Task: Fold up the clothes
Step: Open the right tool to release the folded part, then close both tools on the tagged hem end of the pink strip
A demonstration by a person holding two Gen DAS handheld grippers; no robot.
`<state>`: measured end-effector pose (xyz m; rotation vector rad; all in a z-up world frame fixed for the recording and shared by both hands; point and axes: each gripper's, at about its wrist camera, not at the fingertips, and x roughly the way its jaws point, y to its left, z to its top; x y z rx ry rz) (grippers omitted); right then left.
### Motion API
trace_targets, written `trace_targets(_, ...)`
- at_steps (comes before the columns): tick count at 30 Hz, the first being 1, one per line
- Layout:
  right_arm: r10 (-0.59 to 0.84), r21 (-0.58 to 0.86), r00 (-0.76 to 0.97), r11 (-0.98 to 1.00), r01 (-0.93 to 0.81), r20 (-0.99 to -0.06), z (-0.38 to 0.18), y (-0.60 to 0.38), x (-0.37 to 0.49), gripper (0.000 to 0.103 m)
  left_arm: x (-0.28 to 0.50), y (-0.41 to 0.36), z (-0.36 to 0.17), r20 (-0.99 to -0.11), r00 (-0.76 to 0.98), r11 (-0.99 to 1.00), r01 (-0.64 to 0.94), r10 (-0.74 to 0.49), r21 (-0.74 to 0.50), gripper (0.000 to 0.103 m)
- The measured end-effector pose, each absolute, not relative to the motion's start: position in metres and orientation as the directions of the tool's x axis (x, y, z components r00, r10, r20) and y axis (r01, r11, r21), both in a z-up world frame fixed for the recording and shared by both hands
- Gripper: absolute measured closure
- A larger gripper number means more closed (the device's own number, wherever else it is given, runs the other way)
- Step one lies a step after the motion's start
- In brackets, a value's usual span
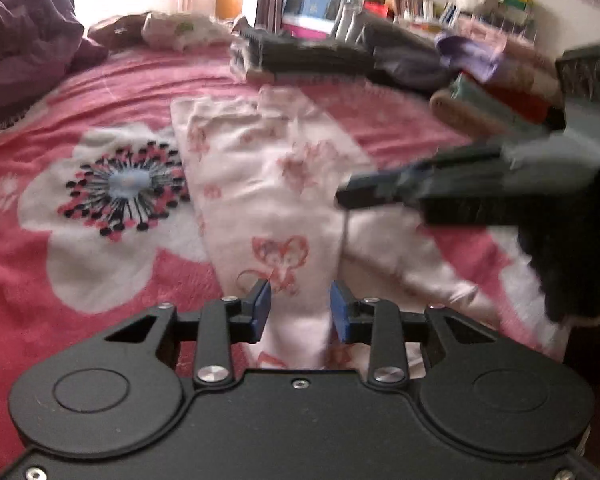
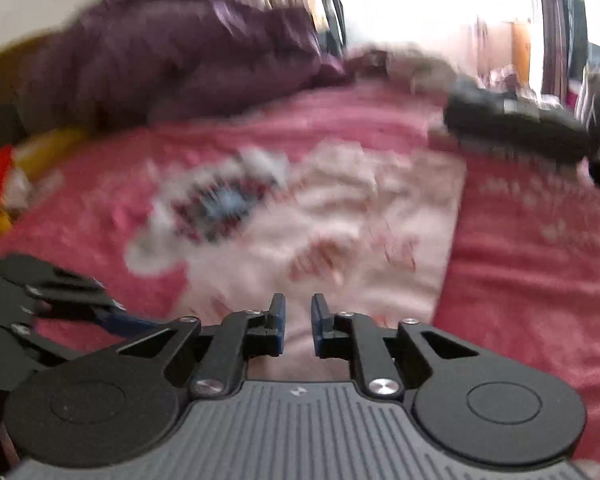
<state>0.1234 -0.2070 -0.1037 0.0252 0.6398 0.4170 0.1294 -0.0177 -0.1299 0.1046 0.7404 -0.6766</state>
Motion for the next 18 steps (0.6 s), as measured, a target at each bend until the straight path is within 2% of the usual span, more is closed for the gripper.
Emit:
trace_targets(1,0.379,0.127,0.716,0.916,-0.381,-0.587,-0.104,-0.203,0.122,0.086,0.129,-0.019,-0.133,-0.666,0.536,0.792,0.595,-0.519,-0.138,0.072)
trace_targets(3,0.342,0.091,0.636,0.915,-0.393,-0.692,-0.121,-0.195,0.128,0.085,0.126,-0.024,-0.142,-0.689,0.542,0.806,0.583,-0.482,-0.106,0.072)
trace_targets(4,0.342,0.101,0.637,0.918,-0.383,-0.691,-0.124,-0.197,0.126,0.085,0.124,-0.023,-0.139,-0.677,0.555,0.812,0.573,-0.483,-0.109,0.072)
trace_targets(10,0.39,0.298,0.731,0.918,-0.262,-0.559,-0.108,-0.247,0.075,0.084,0.116,0.011,-0.126,-0.605,0.597,0.845,0.442,-0.527,-0.301,0.071)
trace_targets(12,0.382,0.382,0.752,0.905,-0.187,-0.537,-0.113,-0.27,0.057,0.076,0.119,0.024,-0.132,-0.61,0.589,0.848,0.36,-0.531,-0.39,0.071)
trace_targets(14,0.392,0.488,0.751,0.866,-0.107,-0.532,-0.127,-0.293,0.043,0.061,0.118,0.035,-0.14,-0.608,0.565,0.824,0.292,-0.559,-0.486,0.071)
trace_targets(18,0.457,0.7,0.738,0.714,0.028,-0.496,-0.162,-0.328,0.021,0.058,0.108,0.045,-0.153,-0.595,0.533,0.771,0.193,-0.602,-0.607,0.071)
